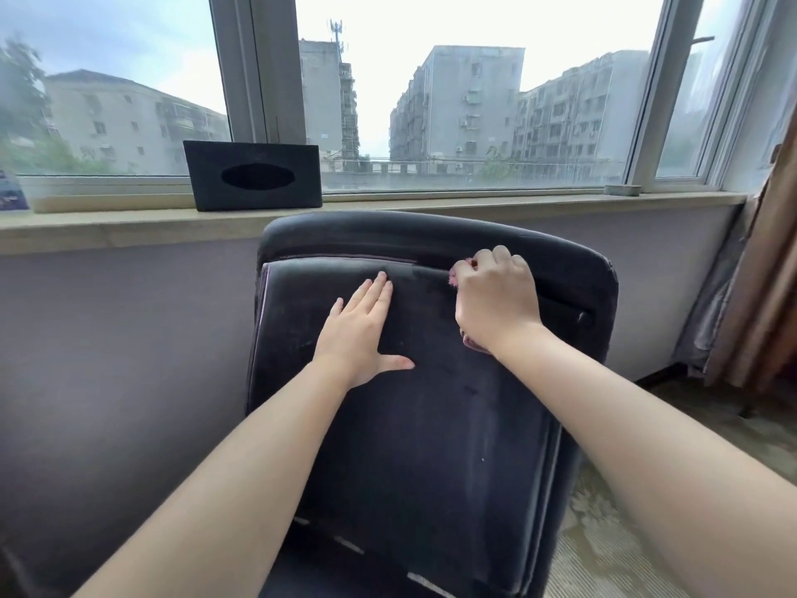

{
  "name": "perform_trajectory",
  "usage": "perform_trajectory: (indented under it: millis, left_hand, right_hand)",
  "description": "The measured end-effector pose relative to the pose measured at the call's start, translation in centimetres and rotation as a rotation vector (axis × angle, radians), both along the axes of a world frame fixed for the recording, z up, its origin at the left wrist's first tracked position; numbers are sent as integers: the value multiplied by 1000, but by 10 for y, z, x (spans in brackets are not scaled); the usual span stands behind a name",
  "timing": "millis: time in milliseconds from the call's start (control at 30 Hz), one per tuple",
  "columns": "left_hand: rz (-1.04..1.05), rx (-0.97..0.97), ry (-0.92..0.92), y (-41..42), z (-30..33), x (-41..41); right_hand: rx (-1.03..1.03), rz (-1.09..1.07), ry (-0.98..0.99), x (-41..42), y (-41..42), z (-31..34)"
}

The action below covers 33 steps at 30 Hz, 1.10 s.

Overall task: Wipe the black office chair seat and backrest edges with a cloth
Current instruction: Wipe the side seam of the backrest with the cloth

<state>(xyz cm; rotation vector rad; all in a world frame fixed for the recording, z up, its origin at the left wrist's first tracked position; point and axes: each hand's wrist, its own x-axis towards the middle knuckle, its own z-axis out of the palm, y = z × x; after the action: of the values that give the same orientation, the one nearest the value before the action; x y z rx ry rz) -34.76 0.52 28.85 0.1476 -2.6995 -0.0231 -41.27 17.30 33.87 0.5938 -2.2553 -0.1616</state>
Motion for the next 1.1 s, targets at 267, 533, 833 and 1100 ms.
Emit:
perform_trajectory:
  millis: [267, 533, 833, 1100]
  left_hand:
    - [124, 25, -70, -15, 2, -9]
    - [26, 107, 48, -36, -13, -17]
    - [-12, 120, -21, -42, -6, -14]
    - [60, -44, -118, -29, 5, -4]
  right_hand:
    - [-25, 59, -94, -5, -23, 8]
    - [-39, 112, -1, -14, -78, 4]
    - [-46, 389, -61, -21, -92, 10]
    - [46, 222, -163, -1, -21, 13]
